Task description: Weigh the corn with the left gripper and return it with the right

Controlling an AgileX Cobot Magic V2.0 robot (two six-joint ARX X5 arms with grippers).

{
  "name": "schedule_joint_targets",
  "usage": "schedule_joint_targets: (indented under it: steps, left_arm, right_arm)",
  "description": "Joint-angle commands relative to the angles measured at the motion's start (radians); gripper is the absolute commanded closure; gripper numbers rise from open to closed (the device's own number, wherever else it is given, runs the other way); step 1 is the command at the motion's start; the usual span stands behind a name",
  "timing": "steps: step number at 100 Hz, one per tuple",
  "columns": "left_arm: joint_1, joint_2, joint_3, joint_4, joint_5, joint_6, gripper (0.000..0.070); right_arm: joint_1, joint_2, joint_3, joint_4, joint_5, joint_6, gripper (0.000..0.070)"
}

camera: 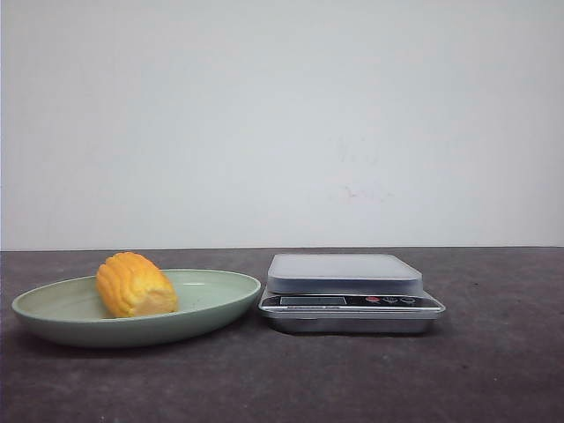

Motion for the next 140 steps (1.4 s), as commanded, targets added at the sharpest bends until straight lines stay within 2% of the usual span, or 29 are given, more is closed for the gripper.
schedule_joint_targets:
  steps: [1, 8, 17, 27, 35, 42, 50, 62, 67, 72, 79, 88, 96, 107, 116, 124, 130, 137, 140]
  left_arm:
    - [-0.001, -0.002, -0.018, -0.005, 0.014, -0.133, 0.0700]
    - [-0.001, -0.002, -0.017, -0.005, 0.018, -0.198, 0.0700]
    - [-0.001, -0.002, -0.012, -0.008, 0.029, -0.327, 0.0700]
    - [-0.001, -0.002, 0.002, -0.008, 0.050, -0.508, 0.0700]
    - [-0.001, -0.002, 0.018, 0.002, 0.099, -0.649, 0.0700]
    - [-0.001, -0.002, 0.020, 0.055, 0.139, -0.693, 0.0700]
    - [-0.001, -0.002, 0.021, 0.150, 0.188, -0.735, 0.0700]
    - [-0.001, -0.001, 0.034, 0.330, 0.273, -0.825, 0.0696]
    - [-0.001, 0.002, 0.066, 0.343, 0.312, -0.837, 0.0692]
    - [-0.001, 0.007, 0.126, 0.281, 0.341, -0.834, 0.0690]
    - [-0.001, 0.034, 0.245, 0.104, 0.338, -0.784, 0.0690]
    - [-0.001, 0.110, 0.426, -0.115, 0.321, -0.615, 0.0690]
    - [-0.001, 0.206, 0.591, -0.246, 0.303, -0.462, 0.0690]
    - [-0.001, 0.346, 0.813, -0.371, 0.297, -0.318, 0.0690]
    - [-0.001, 0.440, 0.961, -0.447, 0.296, -0.228, 0.0690]
    - [-0.001, 0.503, 1.061, -0.506, 0.296, -0.175, 0.0690]
    - [-0.001, 0.534, 1.113, -0.538, 0.297, -0.174, 0.0685]
    - [-0.001, 0.555, 1.152, -0.564, 0.298, -0.174, 0.0643]
    - [-0.001, 0.559, 1.159, -0.566, 0.298, -0.174, 0.0600]
  right_arm:
    - [0.003, -0.001, -0.002, 0.033, -0.006, 0.074, 0.0700]
    - [0.002, -0.001, -0.002, 0.056, -0.004, 0.109, 0.0700]
    - [0.002, -0.001, -0.002, 0.087, 0.000, 0.128, 0.0700]
    - [0.002, -0.001, -0.002, 0.132, -0.002, 0.187, 0.0700]
    - [0.002, -0.001, -0.001, 0.190, -0.003, 0.262, 0.0700]
    - [0.002, -0.001, 0.008, 0.237, -0.001, 0.316, 0.0700]
    - [0.002, -0.001, 0.042, 0.232, 0.008, 0.352, 0.0700]
    - [0.002, 0.000, 0.148, 0.126, 0.007, 0.382, 0.0700]
    - [0.002, 0.003, 0.216, 0.046, 0.007, 0.383, 0.0700]
    - [0.002, 0.022, 0.292, -0.034, 0.006, 0.373, 0.0700]
    - [0.002, 0.066, 0.405, -0.132, -0.001, 0.330, 0.0700]
    - [0.002, 0.154, 0.552, -0.229, -0.002, 0.255, 0.0700]
    - [0.002, 0.246, 0.686, -0.307, -0.001, 0.190, 0.0700]
    - [0.002, 0.371, 0.852, -0.411, -0.001, 0.124, 0.0700]
    - [0.003, 0.451, 0.937, -0.448, -0.002, 0.108, 0.0700]
    - [0.003, 0.494, 0.968, -0.447, -0.006, 0.107, 0.0700]
    - [0.003, 0.508, 0.969, -0.441, -0.014, 0.108, 0.0700]
    - [0.003, 0.518, 0.969, -0.441, -0.040, 0.109, 0.0700]
    - [0.003, 0.518, 0.969, -0.441, -0.057, 0.109, 0.0697]
